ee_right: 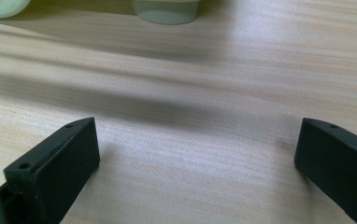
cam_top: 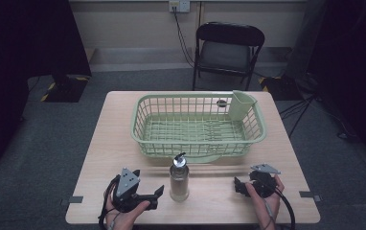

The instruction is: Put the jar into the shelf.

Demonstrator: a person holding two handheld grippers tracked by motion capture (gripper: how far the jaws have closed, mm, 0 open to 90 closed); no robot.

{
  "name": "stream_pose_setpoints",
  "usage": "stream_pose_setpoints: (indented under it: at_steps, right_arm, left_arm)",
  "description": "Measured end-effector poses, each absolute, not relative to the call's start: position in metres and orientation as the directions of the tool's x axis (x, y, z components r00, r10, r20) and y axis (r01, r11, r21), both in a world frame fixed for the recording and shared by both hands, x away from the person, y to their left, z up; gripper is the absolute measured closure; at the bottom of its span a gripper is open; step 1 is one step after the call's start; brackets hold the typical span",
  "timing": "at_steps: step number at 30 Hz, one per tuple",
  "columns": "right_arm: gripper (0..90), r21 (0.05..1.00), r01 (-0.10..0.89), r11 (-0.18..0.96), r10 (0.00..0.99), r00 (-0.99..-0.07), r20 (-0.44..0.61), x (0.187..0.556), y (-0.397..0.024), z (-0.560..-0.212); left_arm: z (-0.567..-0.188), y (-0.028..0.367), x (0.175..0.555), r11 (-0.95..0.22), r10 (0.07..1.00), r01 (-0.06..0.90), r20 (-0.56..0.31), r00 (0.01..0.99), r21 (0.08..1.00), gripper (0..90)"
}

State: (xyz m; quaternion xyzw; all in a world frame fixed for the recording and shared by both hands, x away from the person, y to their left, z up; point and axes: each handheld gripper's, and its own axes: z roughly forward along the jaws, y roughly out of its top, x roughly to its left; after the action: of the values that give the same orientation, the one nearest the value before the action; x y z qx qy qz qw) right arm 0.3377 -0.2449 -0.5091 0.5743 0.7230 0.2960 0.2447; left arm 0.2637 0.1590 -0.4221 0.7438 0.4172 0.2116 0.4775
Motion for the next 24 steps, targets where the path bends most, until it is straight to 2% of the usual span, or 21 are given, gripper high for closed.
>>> stream_pose_setpoints:
  at_steps: [24]
  right_arm:
    - [0.0, 0.709, 0.686, 0.165, 0.975, -0.220, -0.014, 0.338, -0.245, -0.509]
  left_arm:
    - [-0.406, 0.132, 0.266, -0.215, 0.730, 0.388, -0.116, 0.674, 0.896, 3.8]
